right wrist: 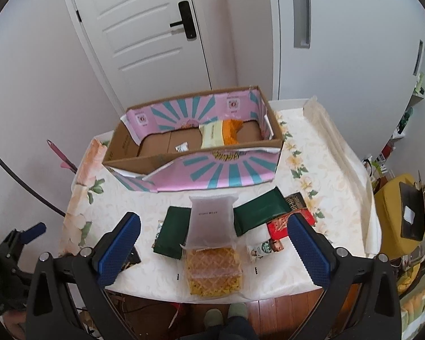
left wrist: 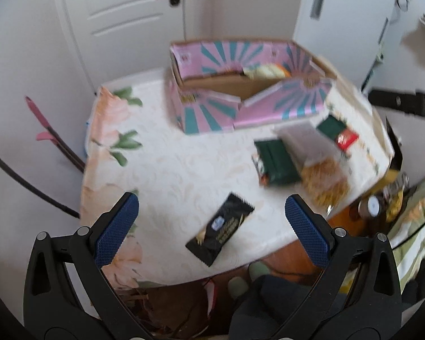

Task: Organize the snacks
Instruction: 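Withdraw both grippers from the box toward the remaining snacks on the table, then grasp the black cheese cracker packet with the left gripper while the right grasps the white crisps bag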

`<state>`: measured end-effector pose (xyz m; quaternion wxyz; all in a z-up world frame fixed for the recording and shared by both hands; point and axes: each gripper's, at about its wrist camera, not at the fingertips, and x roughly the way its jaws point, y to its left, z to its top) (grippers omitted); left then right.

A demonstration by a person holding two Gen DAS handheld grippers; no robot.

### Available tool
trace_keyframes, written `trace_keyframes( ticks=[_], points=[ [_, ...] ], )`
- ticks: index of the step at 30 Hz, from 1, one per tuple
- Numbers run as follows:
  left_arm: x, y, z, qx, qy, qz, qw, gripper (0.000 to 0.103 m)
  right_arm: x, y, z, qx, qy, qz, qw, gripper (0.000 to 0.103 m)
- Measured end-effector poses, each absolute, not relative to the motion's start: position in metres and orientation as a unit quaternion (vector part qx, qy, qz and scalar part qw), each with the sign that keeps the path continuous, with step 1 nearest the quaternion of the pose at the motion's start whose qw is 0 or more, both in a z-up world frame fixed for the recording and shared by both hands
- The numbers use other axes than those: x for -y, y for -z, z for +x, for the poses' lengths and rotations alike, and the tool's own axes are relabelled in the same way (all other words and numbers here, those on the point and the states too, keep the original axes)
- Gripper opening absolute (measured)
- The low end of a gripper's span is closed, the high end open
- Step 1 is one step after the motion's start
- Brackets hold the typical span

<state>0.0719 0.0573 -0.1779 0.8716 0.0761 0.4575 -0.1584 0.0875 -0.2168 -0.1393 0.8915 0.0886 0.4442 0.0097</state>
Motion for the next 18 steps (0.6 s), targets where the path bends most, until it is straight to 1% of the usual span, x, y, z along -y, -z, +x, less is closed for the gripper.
trace_keyframes(
  ticks=[4,9,11,13,18],
  points=[
    [-0.051,0.213,0.074,-0.471,0.176,0.1,0.859,0.101,0.214,0.166,0.095,-0.459,-0.009,0.084,0.884,0.103],
    [-0.048,0.25,0.078,-0.482,0.2,0.134,0.843,0.093,0.209,0.198,0.102,-0.477,-0.009,0.094,0.874,0.103],
    [-0.048,0.261,0.08,-0.486,0.209,0.147,0.836,0.084,0.206,0.207,0.103,-0.48,-0.01,0.094,0.872,0.103],
    [-0.048,0.27,0.084,-0.489,0.217,0.159,0.83,0.08,0.202,0.216,0.104,-0.483,-0.01,0.09,0.871,0.103],
    [-0.044,0.278,0.09,-0.484,0.242,0.181,0.821,0.075,0.199,0.232,0.11,-0.494,-0.008,0.091,0.865,0.103]
  ],
)
